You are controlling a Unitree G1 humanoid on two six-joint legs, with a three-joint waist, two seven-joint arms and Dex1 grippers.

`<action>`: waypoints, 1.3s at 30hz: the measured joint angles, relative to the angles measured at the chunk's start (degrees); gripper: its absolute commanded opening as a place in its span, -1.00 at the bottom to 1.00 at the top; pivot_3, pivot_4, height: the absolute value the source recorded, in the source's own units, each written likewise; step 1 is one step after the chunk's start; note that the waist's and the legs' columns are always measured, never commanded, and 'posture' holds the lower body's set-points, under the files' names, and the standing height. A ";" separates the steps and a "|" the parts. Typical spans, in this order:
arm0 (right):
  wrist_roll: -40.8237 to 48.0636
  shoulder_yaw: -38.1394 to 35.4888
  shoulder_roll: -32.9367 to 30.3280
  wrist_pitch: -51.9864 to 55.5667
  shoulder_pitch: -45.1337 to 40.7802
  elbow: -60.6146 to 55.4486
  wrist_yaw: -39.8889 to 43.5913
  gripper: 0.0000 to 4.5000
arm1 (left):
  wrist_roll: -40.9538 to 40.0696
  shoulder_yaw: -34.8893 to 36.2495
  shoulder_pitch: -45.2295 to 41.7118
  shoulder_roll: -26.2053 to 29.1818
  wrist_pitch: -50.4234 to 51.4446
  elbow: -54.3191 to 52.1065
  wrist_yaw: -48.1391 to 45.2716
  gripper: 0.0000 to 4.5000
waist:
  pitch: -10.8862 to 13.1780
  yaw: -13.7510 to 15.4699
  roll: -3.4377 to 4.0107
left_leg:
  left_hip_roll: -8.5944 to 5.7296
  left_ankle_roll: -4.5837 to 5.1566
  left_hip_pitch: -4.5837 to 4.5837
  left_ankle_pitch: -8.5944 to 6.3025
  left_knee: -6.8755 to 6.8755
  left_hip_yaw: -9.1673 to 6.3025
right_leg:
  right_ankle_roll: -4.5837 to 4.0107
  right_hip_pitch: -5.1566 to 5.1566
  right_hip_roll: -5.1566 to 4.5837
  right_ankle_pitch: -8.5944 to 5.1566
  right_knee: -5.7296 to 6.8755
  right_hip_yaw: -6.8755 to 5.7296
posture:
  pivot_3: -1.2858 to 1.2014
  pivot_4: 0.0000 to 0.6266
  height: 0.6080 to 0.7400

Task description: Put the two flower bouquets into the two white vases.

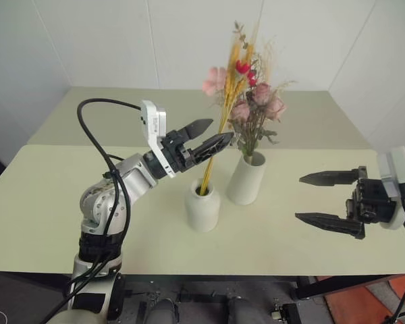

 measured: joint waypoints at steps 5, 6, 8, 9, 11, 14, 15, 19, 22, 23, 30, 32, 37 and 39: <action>0.00 -0.01 0.00 -0.01 0.23 -0.09 -0.01 1.00 | -4.77 4.10 1.50 6.76 2.26 -2.48 -2.68 0.99 | 0.00 -0.29 0.01 | 0.03 0.00 0.01 0.00 0.00 0.01 | 0.00 -0.02 0.01 0.00 0.01 0.00 | 0.03 -0.52 1.00; 0.00 -0.03 0.00 -0.01 0.49 -0.13 -0.01 1.00 | -6.15 5.57 2.87 9.05 2.75 -3.17 -3.99 0.99 | 0.00 -0.36 0.01 | 0.05 0.00 0.01 0.00 0.00 0.01 | 0.00 -0.03 0.01 -0.01 0.02 0.00 | 0.03 -0.52 1.00; -0.01 -0.04 0.00 -0.01 1.03 -0.16 0.02 1.00 | -8.18 7.86 5.31 12.65 3.54 -4.18 -6.40 0.99 | 0.00 -0.30 0.01 | 0.05 0.00 0.01 0.00 -0.01 0.02 | 0.00 -0.03 0.01 -0.01 0.02 0.00 | 0.03 -0.52 1.00; -0.02 -0.05 0.00 -0.02 1.09 -0.21 0.05 1.00 | -9.22 8.93 6.79 14.84 3.90 -4.85 -8.28 0.99 | 0.00 -0.28 0.01 | 0.05 0.00 0.00 0.00 0.00 0.02 | 0.00 -0.04 0.01 -0.01 0.02 0.00 | 0.03 -0.52 1.00; -0.03 -0.13 0.00 -0.06 1.19 -0.21 0.15 1.00 | -10.58 11.18 10.00 18.89 4.00 -5.93 -11.86 0.99 | 0.00 -0.25 0.01 | 0.05 0.00 0.01 0.00 0.00 0.04 | -0.01 -0.04 0.01 -0.02 0.01 0.00 | 0.03 -0.52 1.00; -0.11 -0.11 -0.02 -0.50 1.16 0.28 0.42 1.00 | -9.92 14.81 16.10 26.71 3.58 -6.60 -17.74 0.99 | 0.00 -0.28 0.01 | 0.09 0.00 0.01 0.00 -0.02 0.05 | -0.05 -0.07 0.02 -0.05 0.02 0.00 | 0.03 -0.52 1.00; -0.17 -0.11 -0.03 -0.59 1.18 0.66 0.52 1.00 | -9.33 15.94 17.37 28.05 3.16 -6.58 -19.09 0.99 | 0.00 -0.21 0.01 | 0.08 0.00 0.01 0.00 -0.02 0.06 | -0.06 -0.08 0.02 -0.05 0.02 0.00 | 0.03 -0.52 1.00; -0.48 -0.07 -0.68 -0.96 0.95 1.77 1.68 1.00 | -6.13 19.52 22.83 33.36 0.33 -6.56 -24.02 0.99 | 0.00 0.07 0.01 | 0.10 0.00 0.01 0.00 -0.02 0.10 | 0.01 -0.09 0.01 -0.12 0.00 -0.01 | 0.03 -0.52 1.00; -1.11 -0.09 -1.70 -1.31 0.73 3.72 2.42 1.00 | -4.24 22.65 25.74 36.62 -1.50 -6.34 -28.06 0.99 | 0.00 0.12 0.01 | 0.11 0.00 0.00 0.00 -0.03 0.12 | -0.03 -0.10 0.00 -0.14 0.00 -0.01 | 0.03 -0.52 1.00; -1.23 -0.08 -1.77 -1.45 0.54 4.12 2.66 1.00 | -3.88 23.51 26.49 37.30 -2.32 -6.29 -29.36 0.99 | 0.00 0.11 0.01 | 0.13 0.00 0.00 0.00 -0.04 0.13 | -0.02 -0.12 0.01 -0.14 0.00 -0.01 | 0.03 -0.52 1.00; -2.43 -0.23 -2.88 -2.07 0.01 6.61 3.89 1.00 | -1.46 25.03 29.80 38.67 -6.40 -5.40 -34.85 0.99 | 0.00 0.07 0.02 | 0.15 0.00 0.01 0.00 -0.04 0.18 | 0.00 -0.13 0.01 -0.19 0.00 -0.01 | 0.03 -0.52 1.00; -2.49 -0.29 -3.21 -2.06 0.01 7.16 4.02 1.00 | -1.41 25.03 30.22 38.66 -6.48 -5.53 -35.04 0.99 | 0.00 0.05 0.02 | 0.16 0.00 0.00 0.00 -0.04 0.18 | 0.00 -0.14 0.01 -0.18 0.00 0.00 | 0.03 -0.52 1.00; -2.69 -0.57 -3.93 -2.06 0.00 7.40 4.02 1.00 | -1.71 25.03 30.81 38.60 -6.48 -6.15 -34.91 0.99 | 0.00 0.04 0.02 | 0.17 0.00 0.00 0.00 -0.05 0.18 | 0.00 -0.14 0.01 -0.18 0.00 0.00 | 0.03 -0.52 1.00; -2.69 -0.68 -4.10 -2.04 0.08 7.39 4.02 1.00 | -2.09 25.03 30.82 38.52 -6.48 -6.38 -34.72 0.99 | 0.00 0.04 0.02 | 0.17 0.00 0.01 0.00 -0.05 0.18 | 0.00 -0.14 0.01 -0.18 0.00 0.00 | 0.03 -0.52 1.00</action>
